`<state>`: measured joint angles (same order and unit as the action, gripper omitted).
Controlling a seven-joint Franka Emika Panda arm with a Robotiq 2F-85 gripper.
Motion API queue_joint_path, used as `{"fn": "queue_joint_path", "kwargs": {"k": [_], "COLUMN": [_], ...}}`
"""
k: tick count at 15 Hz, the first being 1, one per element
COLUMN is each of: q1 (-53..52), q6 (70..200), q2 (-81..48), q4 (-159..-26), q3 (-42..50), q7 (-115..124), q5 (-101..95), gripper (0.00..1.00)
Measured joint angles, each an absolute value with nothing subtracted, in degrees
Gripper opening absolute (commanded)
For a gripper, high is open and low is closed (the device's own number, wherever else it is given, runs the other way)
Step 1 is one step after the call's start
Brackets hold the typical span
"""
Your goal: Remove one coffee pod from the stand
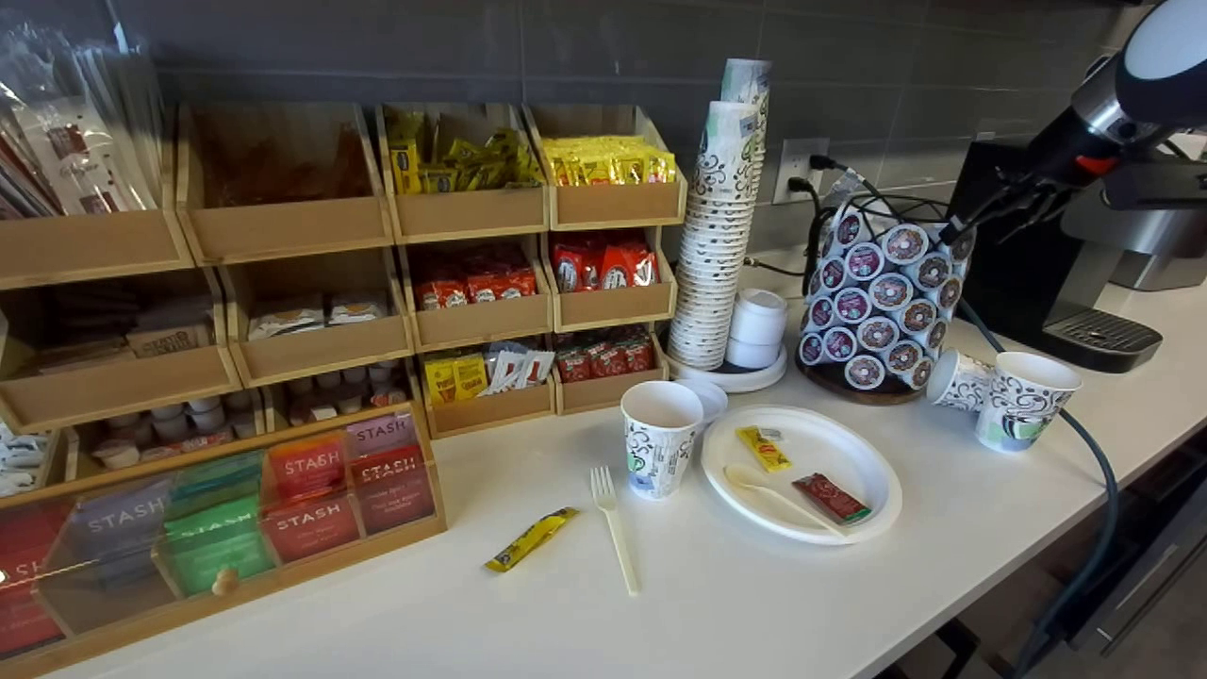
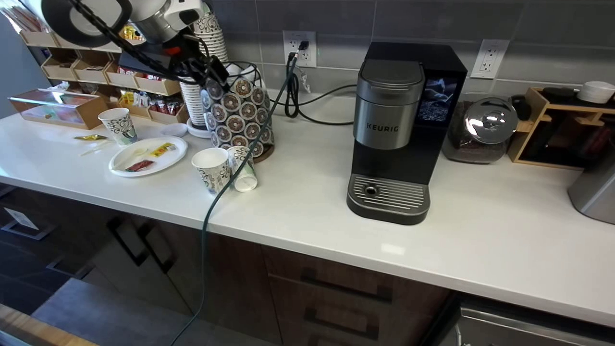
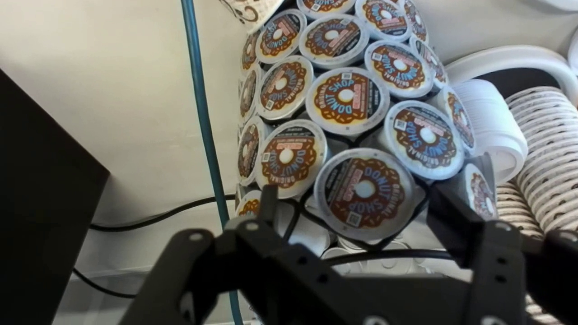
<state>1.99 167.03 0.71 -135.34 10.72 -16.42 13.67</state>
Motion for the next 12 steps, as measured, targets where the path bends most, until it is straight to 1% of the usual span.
{"fn": "queue_joint_path", "kwargs": {"k": [1, 2, 3, 6, 7, 8, 9, 11, 12], "q1": [2.0, 2.0, 2.0, 2.0, 2.0, 1.9, 1.9, 1.9, 1.9], "q6": [167.0, 167.0, 167.0, 167.0, 167.0, 167.0, 167.0, 167.0, 167.0], "q2": [0.5, 0.2, 0.0, -0.4, -0.4, -0.4, -0.3, -0.3, -0.3], "q4": [-135.2, -135.1, -135.1, -135.0, -135.0, -134.9, -134.9, -134.9, -134.9], "q3": [10.7, 10.7, 10.7, 10.7, 10.6, 10.5, 10.5, 10.3, 10.3], "q7": [-16.5, -16.6, -16.8, -17.4, -17.7, -18.1, -18.5, -19.7, -20.2], "q5": [13.6, 13.5, 13.5, 13.5, 13.6, 13.7, 13.8, 14.2, 14.3], "gripper": [0.90, 0.89, 0.91, 0.79, 0.73, 0.76, 0.73, 0.73, 0.70]}}
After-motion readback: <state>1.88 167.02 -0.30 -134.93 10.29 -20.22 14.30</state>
